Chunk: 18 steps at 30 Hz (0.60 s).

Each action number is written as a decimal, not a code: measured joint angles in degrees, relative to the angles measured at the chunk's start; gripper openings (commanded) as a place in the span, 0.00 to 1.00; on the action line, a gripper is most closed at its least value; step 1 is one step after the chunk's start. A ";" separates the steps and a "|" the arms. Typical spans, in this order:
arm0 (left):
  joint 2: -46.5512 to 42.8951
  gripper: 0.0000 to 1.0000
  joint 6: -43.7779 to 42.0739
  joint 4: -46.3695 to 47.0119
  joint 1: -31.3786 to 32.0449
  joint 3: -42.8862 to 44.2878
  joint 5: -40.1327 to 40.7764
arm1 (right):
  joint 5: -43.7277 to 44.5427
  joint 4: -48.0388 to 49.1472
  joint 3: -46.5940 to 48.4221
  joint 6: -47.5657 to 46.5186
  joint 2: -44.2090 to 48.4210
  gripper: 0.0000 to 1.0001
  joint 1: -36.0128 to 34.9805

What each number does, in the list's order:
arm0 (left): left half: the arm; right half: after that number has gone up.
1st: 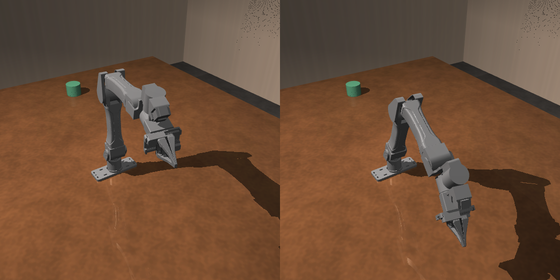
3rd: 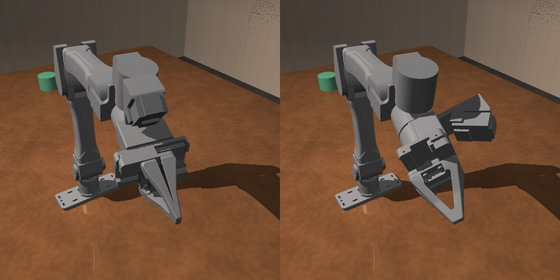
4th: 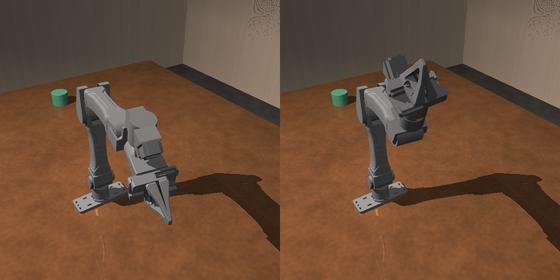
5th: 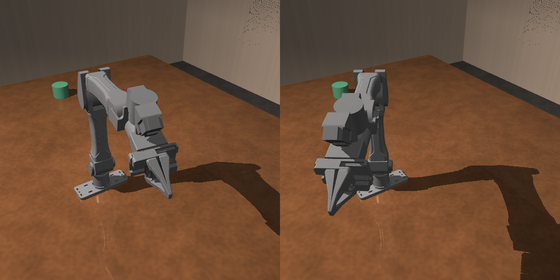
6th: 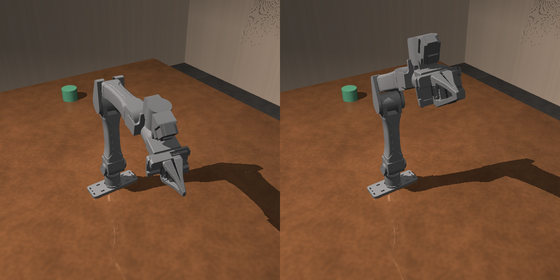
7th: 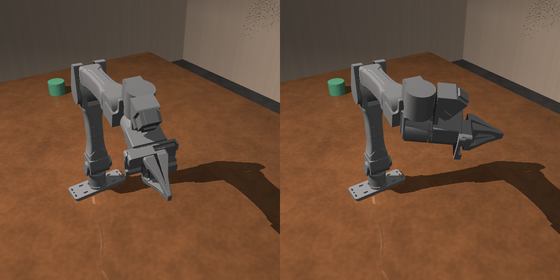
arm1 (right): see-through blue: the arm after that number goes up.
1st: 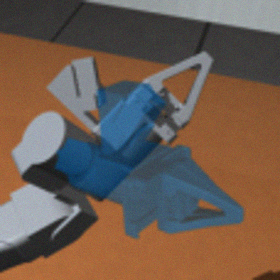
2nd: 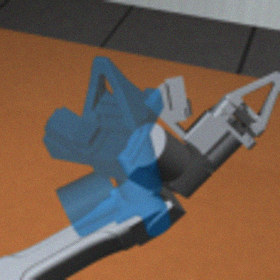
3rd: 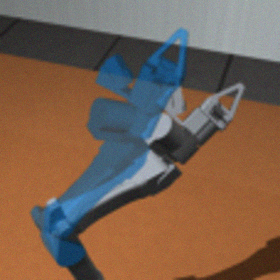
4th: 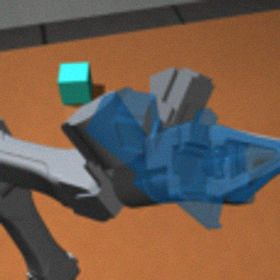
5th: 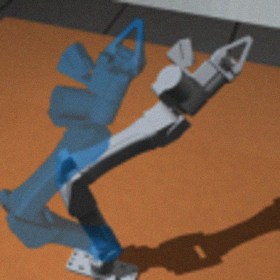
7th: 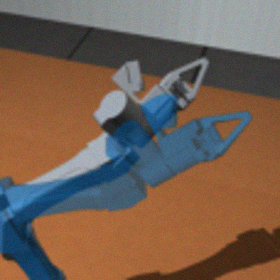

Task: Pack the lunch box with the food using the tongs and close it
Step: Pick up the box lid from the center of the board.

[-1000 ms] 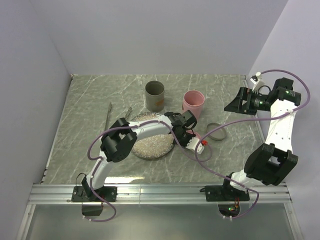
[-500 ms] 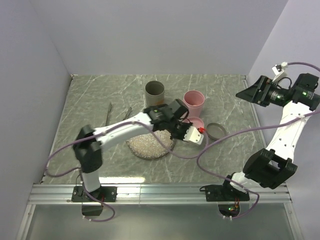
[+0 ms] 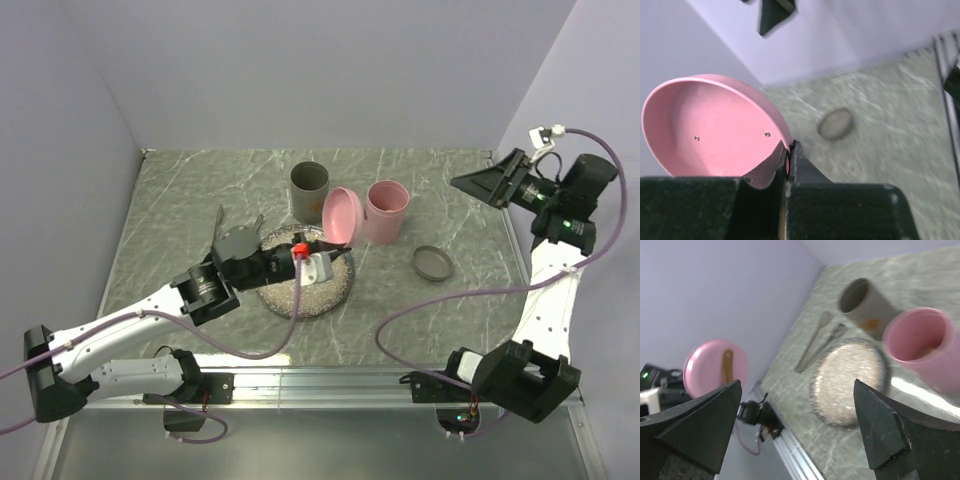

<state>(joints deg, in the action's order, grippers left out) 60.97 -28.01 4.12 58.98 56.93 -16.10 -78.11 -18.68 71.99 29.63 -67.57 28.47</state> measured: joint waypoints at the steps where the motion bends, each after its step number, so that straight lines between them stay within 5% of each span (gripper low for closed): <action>1: -1.36 0.00 0.83 2.62 0.07 -1.27 1.53 | 0.31 1.77 -0.20 1.46 0.28 0.99 -2.25; 10: -7.67 0.00 3.21 13.31 0.09 -4.11 6.95 | 1.75 23.17 -5.62 19.45 0.72 0.98 -28.72; 18: -10.91 0.00 2.29 17.68 0.09 -7.15 7.32 | 2.95 50.40 -9.73 43.74 -1.14 0.87 -38.53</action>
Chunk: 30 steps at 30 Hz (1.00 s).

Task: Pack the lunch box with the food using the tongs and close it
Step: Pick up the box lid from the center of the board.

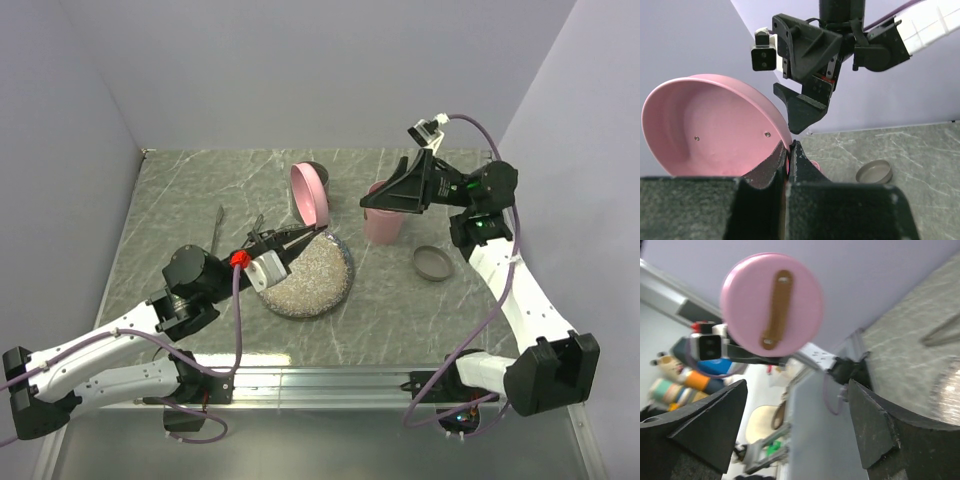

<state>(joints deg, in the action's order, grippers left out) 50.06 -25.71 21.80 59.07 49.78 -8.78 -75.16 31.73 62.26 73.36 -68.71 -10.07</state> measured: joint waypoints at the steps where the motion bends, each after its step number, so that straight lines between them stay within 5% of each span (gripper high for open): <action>1: -0.07 0.00 0.02 0.72 0.00 -0.42 0.13 | 0.44 3.41 -0.07 3.32 -0.39 0.86 -0.96; 11: -0.04 0.00 -0.83 5.22 0.00 -2.21 0.04 | 5.42 21.86 -0.09 21.55 -6.88 0.76 -8.24; 21: 0.90 0.00 -1.64 5.16 0.11 -2.19 -0.98 | 7.45 22.25 3.67 22.77 -10.01 0.72 -13.14; 30: 1.29 0.00 -2.08 4.92 0.22 -1.88 -1.90 | 8.17 21.51 4.26 20.83 -10.32 0.59 -15.58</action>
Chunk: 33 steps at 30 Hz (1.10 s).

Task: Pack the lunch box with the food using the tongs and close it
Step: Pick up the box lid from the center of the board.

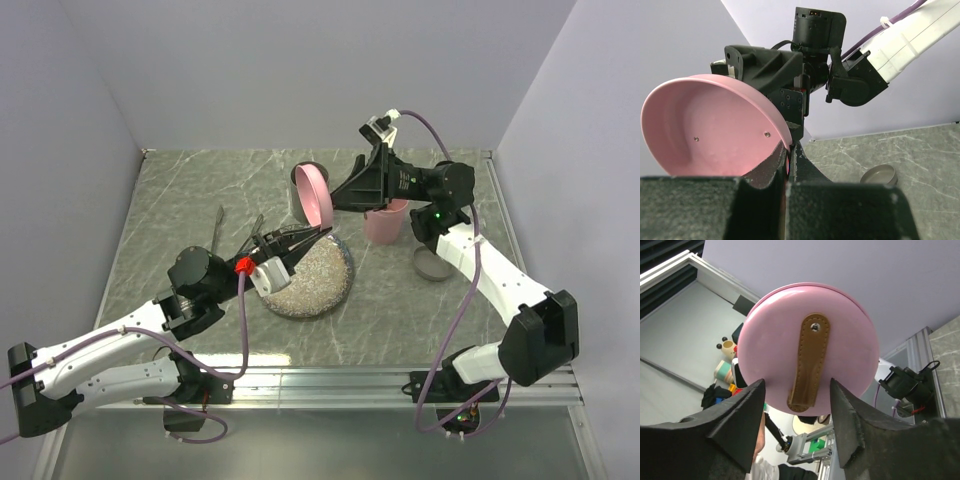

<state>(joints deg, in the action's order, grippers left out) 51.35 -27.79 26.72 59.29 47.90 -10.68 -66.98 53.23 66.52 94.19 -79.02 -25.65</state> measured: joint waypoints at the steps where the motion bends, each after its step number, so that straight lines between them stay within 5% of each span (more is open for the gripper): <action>1: 0.00 0.00 -0.02 0.00 0.07 0.02 0.00 | 0.02 0.00 0.00 0.04 -0.11 0.57 0.00; 7: 0.00 0.00 -0.26 0.02 0.26 0.02 -0.37 | 0.13 0.33 0.00 0.61 -0.70 0.28 -0.09; 8: 0.00 0.00 -0.42 0.00 0.31 0.02 -0.52 | 0.11 0.39 0.00 0.83 -0.72 0.16 -0.09; 11: 0.00 0.00 -0.81 0.00 0.39 0.13 -0.70 | 0.22 0.63 0.04 1.20 -0.72 0.00 -0.04; 14: 0.00 0.08 -0.96 -0.09 0.55 0.35 -0.66 | 0.15 0.50 0.31 1.09 -0.72 0.00 -0.02; 21: 0.37 0.44 -0.02 -2.78 0.70 1.99 0.02 | -1.22 -3.21 2.12 -3.13 -0.50 0.00 0.85; 24: 0.57 0.65 1.01 -4.98 0.81 3.06 0.63 | -2.14 -7.45 3.72 -7.04 -0.48 0.00 2.25; 27: 0.55 0.99 2.16 -6.88 0.81 3.78 1.99 | -3.19 -13.49 6.23 -12.24 -0.50 0.00 4.22; 33: 0.85 0.99 7.72 -14.69 0.28 8.26 6.67 | -0.59 -48.33 25.27 -41.59 -4.61 0.00 9.33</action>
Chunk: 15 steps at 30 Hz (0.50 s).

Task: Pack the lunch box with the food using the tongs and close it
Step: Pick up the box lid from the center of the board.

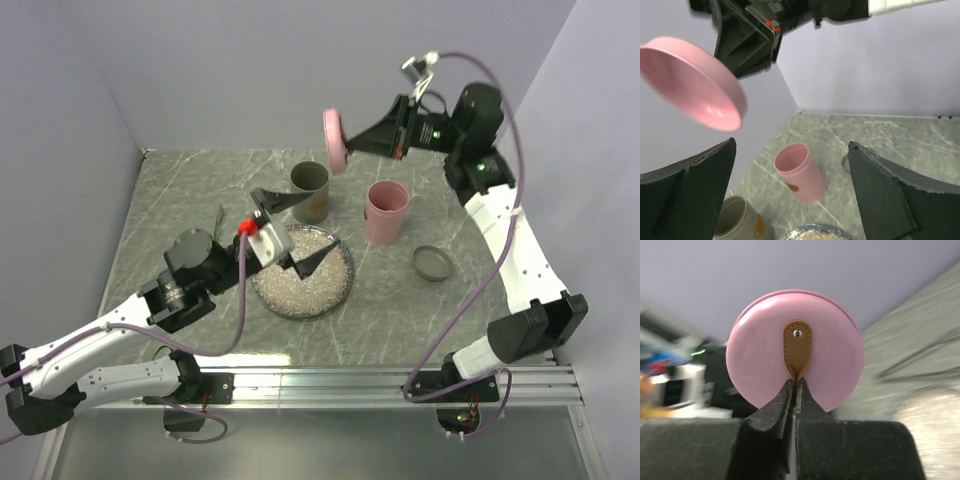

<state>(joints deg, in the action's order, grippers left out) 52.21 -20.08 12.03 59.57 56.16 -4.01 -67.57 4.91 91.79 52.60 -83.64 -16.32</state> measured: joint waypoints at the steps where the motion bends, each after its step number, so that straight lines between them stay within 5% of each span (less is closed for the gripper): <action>1: 0.31 1.00 1.09 -1.77 -0.33 1.62 0.72 | 2.29 -6.47 4.63 -6.51 -1.46 0.00 0.74; 7: 8.11 0.99 10.86 -17.40 -5.70 18.10 8.68 | 23.43 -37.05 24.55 -36.72 -10.71 0.00 1.95; 15: 14.78 0.99 22.23 -33.68 -19.30 23.23 8.81 | 53.57 -56.35 31.91 -60.63 -22.73 0.00 -0.11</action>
<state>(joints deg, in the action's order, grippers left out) 66.98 2.15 -21.65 40.27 79.40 4.80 -14.00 -51.44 123.70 -8.03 -106.37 -16.43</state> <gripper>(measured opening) 0.995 0.021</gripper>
